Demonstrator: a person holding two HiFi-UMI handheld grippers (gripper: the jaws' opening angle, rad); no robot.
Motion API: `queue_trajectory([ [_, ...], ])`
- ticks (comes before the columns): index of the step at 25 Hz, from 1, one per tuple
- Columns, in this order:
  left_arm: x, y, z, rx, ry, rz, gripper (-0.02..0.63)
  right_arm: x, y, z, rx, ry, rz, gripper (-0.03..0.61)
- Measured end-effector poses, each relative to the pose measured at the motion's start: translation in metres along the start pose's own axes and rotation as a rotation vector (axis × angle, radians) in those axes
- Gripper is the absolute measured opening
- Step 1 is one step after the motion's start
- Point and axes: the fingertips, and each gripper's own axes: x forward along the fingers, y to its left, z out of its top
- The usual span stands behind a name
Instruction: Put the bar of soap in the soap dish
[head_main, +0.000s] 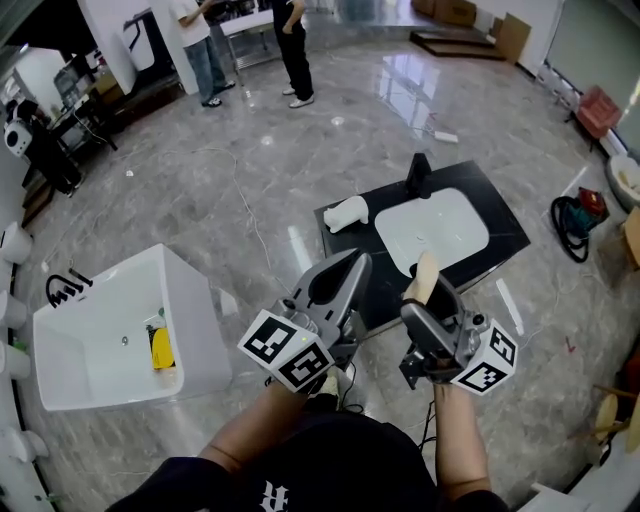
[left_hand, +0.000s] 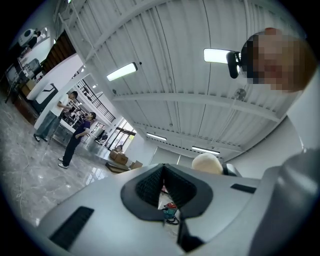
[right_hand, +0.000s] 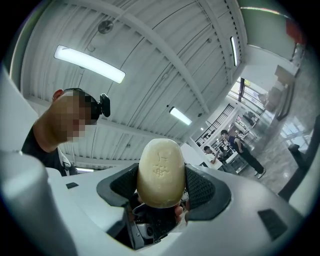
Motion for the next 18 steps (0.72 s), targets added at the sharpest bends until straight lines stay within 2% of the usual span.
queue_trajectory([
  [11,0.017,0.097,0.016,-0.042,0.002,0.015,0.008,0.066,-0.061,-0.017,-0.002,0.019,-0.039,0.278],
  [18,0.030,0.143,0.014,-0.055,-0.015,0.083,0.008,0.088,-0.103,-0.021,0.033,0.061,-0.029,0.278],
])
